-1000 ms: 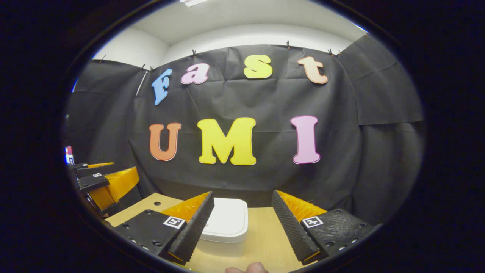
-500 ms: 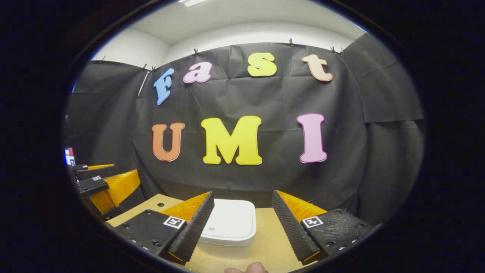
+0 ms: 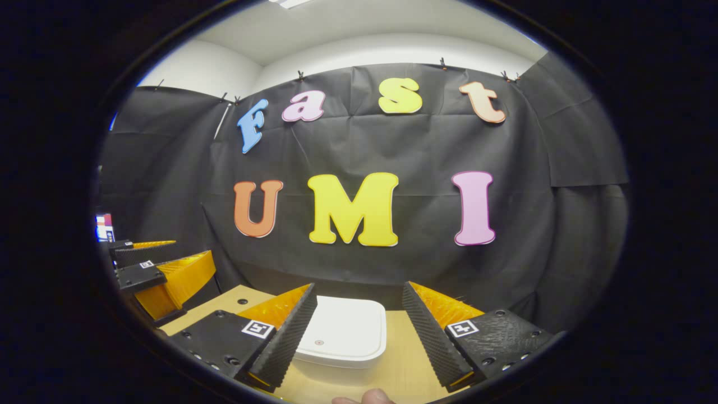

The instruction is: Press the lid of the desktop garbage bin to open it, pick up the crumpled paper on the desktop and throw it into the bin, then pick up the pop can on the desktop and drop it into the bin, and finally close the garbage bin lid.

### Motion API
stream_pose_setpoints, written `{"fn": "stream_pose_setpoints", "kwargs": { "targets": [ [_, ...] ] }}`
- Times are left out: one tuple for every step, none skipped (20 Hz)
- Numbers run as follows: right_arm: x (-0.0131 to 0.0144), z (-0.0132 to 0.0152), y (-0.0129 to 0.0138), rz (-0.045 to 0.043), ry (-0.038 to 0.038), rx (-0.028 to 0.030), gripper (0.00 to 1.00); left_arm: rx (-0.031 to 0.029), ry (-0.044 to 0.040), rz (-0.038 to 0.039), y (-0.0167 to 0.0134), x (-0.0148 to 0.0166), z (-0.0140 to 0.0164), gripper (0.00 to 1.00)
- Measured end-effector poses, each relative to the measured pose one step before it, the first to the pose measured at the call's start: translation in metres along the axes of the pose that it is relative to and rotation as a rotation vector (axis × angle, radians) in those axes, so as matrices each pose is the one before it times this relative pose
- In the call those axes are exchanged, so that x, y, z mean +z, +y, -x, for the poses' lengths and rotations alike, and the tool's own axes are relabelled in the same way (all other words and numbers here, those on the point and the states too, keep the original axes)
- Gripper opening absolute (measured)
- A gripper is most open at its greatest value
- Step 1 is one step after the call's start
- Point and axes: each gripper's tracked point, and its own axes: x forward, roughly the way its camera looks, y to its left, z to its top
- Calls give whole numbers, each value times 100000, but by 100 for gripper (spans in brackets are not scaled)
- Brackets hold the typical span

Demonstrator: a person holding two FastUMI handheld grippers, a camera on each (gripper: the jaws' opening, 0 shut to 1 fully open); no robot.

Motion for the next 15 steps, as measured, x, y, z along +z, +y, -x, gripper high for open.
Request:
{"fn": "stream_pose_setpoints", "kwargs": {
  "targets": [
    [-22,-31,180,86,212,691,96,81,-88,-57,-56,-33,-51,100],
    [-40,80,77,248,67,517,96,-34,173,35,1,6,-49,100],
    [24,-20,112,521,90,482,96,228,214,164,38,-104,-51,100],
    [-142,2,136,952,268,401,96,107,251,142,55,-66,29,100],
    [-119,-164,79,812,493,341,96,75,226,99,-60,-47,23,100],
    [-143,-18,-28,-68,375,141,96,28,131,45,-119,-5,20,100],
    [33,48,27,-681,145,308,96,-23,2,26,13,68,-48,100],
    [-32,-132,-38,-490,-21,-47,96,7,-84,3,-65,13,71,100],
    [85,35,-115,-300,-138,-93,96,55,-78,105,-27,-59,-32,100],
    [37,125,-92,-30,-160,-105,96,126,105,232,85,-21,-4,100],
    [77,-62,-26,-43,-185,-54,96,434,73,211,164,-1,-24,100],
    [-64,-139,114,-99,10,183,96,258,103,259,84,-152,-33,100],
    [-28,-106,120,126,257,233,96,246,250,223,61,-73,-65,100],
    [-114,146,74,272,239,341,96,283,153,140,85,-23,-68,100],
    [3,-5,136,-16,145,370,95,143,39,38,-1,-6,24,100]
  ]
}}
